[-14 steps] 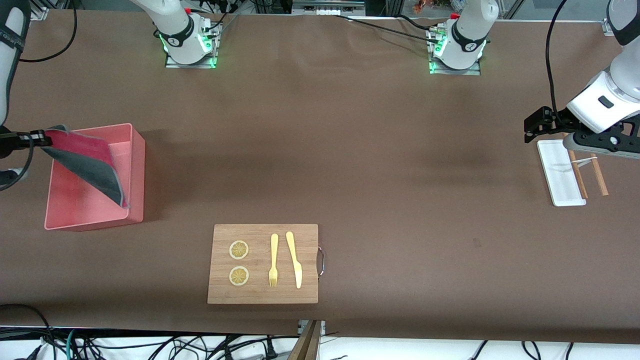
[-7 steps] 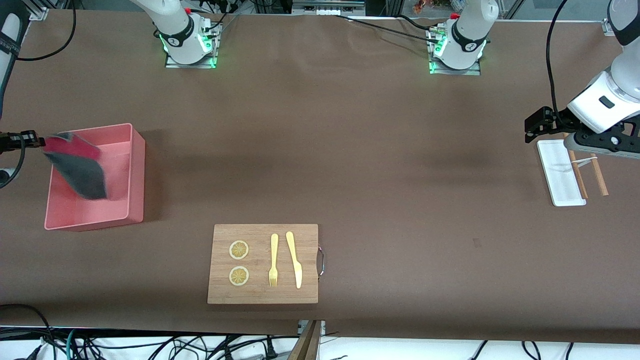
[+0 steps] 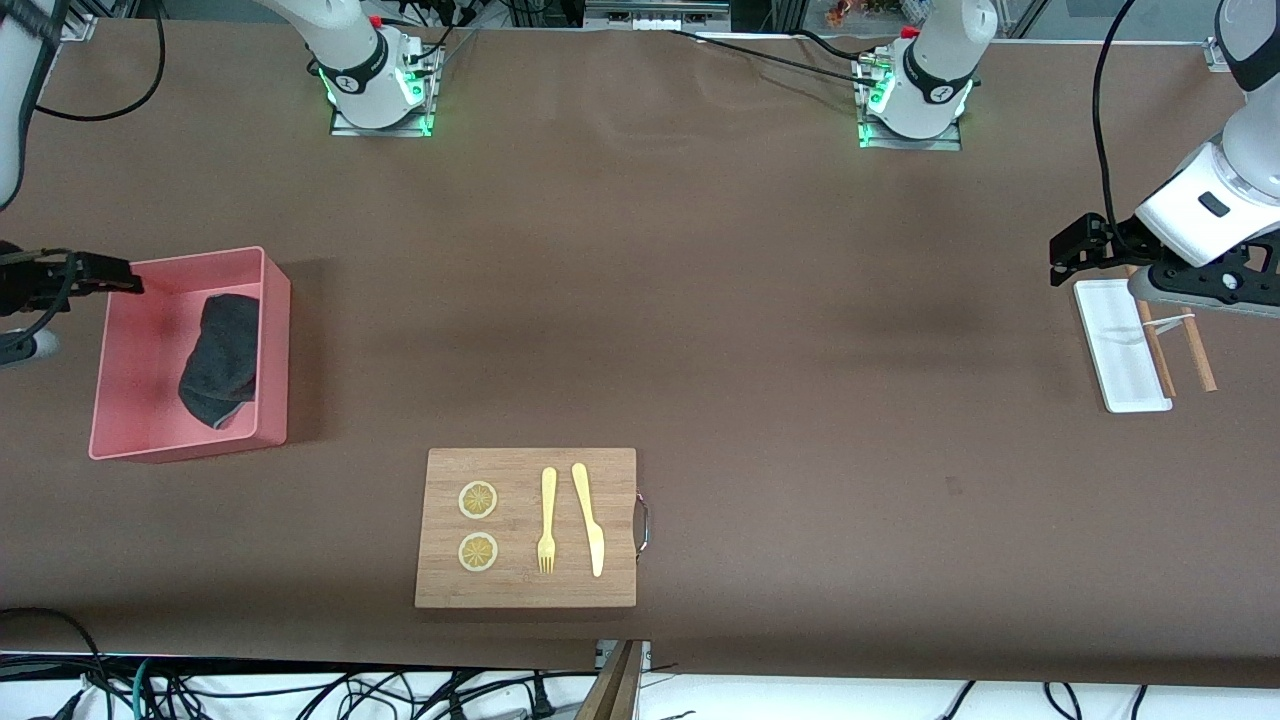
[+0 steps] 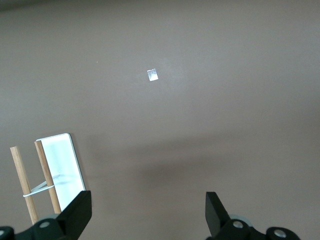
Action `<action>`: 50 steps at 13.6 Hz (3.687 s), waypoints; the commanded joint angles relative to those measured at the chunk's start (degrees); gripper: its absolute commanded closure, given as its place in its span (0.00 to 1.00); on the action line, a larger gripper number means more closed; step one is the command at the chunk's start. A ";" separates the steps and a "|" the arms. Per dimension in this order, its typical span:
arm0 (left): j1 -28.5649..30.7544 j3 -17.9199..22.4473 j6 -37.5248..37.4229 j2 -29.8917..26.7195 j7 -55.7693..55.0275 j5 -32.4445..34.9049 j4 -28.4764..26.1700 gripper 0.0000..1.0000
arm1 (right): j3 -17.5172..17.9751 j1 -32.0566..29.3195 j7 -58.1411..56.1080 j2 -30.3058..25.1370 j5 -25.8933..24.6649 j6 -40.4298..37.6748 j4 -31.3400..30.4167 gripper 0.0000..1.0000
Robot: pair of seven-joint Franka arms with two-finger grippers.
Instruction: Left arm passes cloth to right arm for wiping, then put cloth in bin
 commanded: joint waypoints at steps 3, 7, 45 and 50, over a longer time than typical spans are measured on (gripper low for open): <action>0.26 -0.13 -1.16 -0.41 1.29 0.67 0.67 0.00 | 0.04 6.90 8.39 -8.02 -0.09 -0.37 -2.13 0.00; 0.26 -0.13 -1.16 -0.41 1.29 0.67 0.67 0.00 | 0.65 9.71 12.88 -15.21 -0.96 4.01 -11.60 0.00; 0.34 -0.04 -1.16 -0.41 1.55 0.67 0.67 0.00 | 32.47 -15.77 18.51 -20.51 -7.29 9.04 -15.24 0.00; 0.34 -0.04 -1.16 -0.41 1.55 0.67 0.67 0.00 | 32.29 -15.77 18.60 -20.42 -6.77 9.30 -15.23 0.00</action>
